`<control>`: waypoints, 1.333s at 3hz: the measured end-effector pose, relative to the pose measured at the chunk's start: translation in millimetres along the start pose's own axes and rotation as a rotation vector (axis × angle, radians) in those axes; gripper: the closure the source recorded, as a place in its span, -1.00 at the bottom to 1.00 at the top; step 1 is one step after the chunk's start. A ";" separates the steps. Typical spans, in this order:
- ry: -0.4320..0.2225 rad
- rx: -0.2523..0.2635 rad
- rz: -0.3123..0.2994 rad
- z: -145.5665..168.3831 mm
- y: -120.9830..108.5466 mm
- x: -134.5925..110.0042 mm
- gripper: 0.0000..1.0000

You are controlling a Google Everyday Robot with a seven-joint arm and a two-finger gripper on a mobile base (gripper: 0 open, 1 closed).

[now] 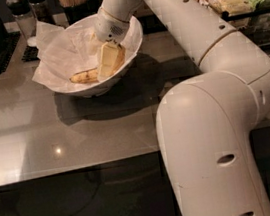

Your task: Pick banana from white bowl

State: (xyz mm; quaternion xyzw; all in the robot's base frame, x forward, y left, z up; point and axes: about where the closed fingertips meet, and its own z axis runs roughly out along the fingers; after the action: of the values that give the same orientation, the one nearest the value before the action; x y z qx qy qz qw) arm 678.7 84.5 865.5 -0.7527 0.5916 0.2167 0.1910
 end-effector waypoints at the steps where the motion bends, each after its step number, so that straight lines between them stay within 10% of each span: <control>1: 0.051 -0.010 0.027 8.5 -2.7 9.9 -0.60; 2: 0.084 -0.017 0.047 14.5 -5.0 17.2 -0.58; 4: 0.112 -0.020 0.071 19.7 -6.2 26.3 0.16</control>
Offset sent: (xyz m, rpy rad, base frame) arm -0.0029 -0.0224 -0.0256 -0.1710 0.0693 -0.0214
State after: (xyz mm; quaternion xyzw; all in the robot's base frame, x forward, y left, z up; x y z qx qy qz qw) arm 688.1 75.4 834.8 -0.7440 0.6254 0.1870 0.1423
